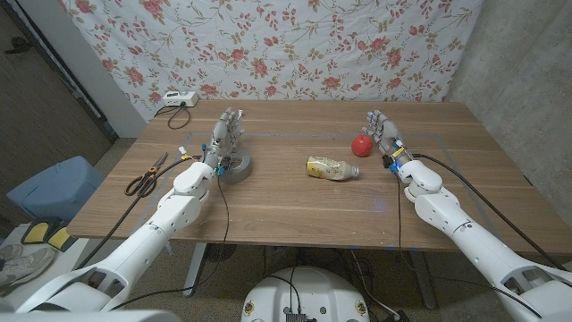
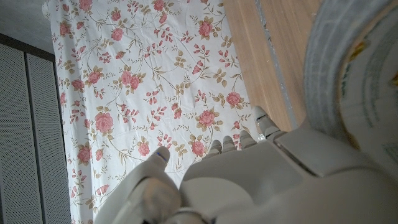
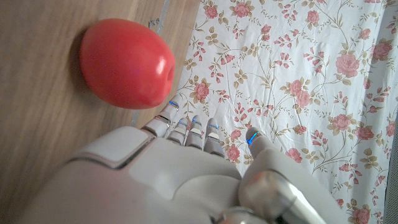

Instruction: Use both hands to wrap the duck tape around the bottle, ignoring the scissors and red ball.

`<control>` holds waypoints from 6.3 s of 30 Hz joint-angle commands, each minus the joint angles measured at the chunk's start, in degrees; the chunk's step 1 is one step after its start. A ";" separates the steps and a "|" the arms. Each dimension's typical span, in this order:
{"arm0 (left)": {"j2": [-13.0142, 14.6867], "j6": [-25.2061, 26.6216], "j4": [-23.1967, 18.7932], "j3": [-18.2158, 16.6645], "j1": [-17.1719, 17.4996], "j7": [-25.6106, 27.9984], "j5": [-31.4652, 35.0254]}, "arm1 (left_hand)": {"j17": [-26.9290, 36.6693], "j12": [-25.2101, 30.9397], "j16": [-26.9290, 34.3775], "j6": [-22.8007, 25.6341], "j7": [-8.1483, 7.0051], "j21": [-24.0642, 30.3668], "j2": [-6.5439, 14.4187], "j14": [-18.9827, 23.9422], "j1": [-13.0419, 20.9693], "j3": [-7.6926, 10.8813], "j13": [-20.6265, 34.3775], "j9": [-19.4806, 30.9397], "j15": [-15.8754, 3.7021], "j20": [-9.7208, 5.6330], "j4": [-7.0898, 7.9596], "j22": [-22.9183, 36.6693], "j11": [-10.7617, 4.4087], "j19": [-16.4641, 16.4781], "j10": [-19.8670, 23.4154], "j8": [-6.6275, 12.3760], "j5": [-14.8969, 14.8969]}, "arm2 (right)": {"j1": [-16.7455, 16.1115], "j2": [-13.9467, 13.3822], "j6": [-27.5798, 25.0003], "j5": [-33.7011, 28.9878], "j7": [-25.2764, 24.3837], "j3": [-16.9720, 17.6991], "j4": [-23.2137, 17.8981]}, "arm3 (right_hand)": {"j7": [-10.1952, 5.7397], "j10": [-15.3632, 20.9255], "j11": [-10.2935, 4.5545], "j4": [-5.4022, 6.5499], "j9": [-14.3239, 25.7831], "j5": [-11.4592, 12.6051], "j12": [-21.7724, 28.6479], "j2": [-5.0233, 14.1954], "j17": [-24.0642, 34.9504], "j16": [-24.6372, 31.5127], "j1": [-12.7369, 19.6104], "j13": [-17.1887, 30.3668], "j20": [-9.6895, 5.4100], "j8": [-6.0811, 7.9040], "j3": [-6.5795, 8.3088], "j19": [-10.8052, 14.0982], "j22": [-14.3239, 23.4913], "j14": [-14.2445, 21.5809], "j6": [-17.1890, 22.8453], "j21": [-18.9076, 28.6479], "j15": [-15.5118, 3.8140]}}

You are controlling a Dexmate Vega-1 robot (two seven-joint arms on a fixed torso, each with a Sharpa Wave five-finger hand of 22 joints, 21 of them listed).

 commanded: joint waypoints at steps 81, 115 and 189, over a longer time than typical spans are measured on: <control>-10.35 9.71 -9.05 -7.58 3.14 -2.92 15.12 | 0.04 2.26 0.86 -3.08 -1.21 -0.81 4.19 -4.27 1.56 0.07 0.56 0.38 1.54 1.24 -0.72 0.09 2.72 -5.71 -2.92 0.82 0.79 | -10.99 -36.02 -50.73 -47.75 -2.87 -8.02 -55.54 | 0.34 4.10 2.01 -14.56 0.80 -2.20 0.66 -4.86 0.14 1.45 17.71 0.67 7.45 0.90 3.64 3.39 0.45 7.08 2.61 -3.43 3.46; -9.95 10.46 -11.58 -7.84 5.16 -1.27 14.84 | 0.06 1.78 0.57 -3.04 -0.93 -1.58 4.19 -4.18 1.52 -0.12 0.61 0.40 1.47 1.35 -0.63 0.12 3.02 -5.46 -2.88 0.54 0.90 | 4.03 -32.52 -61.16 -72.65 19.96 -27.38 -58.26 | 0.53 6.07 1.50 -14.71 0.98 -0.68 1.20 -8.60 0.46 2.24 24.54 1.08 7.36 1.22 3.56 6.86 0.57 10.91 2.60 -3.64 0.82; -9.69 11.96 -12.63 -8.04 5.36 -0.79 14.64 | 0.06 1.14 0.27 -3.68 -0.45 -3.33 4.30 -4.52 1.44 -0.55 0.70 0.40 1.68 1.28 -0.60 0.21 4.02 -5.13 -3.10 0.36 1.04 | 9.52 -15.99 -54.95 -101.73 40.13 -33.71 -41.60 | -4.55 22.58 -3.13 -11.97 1.27 -1.41 13.79 -2.59 19.10 17.17 46.44 7.29 3.73 0.81 -3.45 20.48 2.48 34.23 22.55 5.50 -6.80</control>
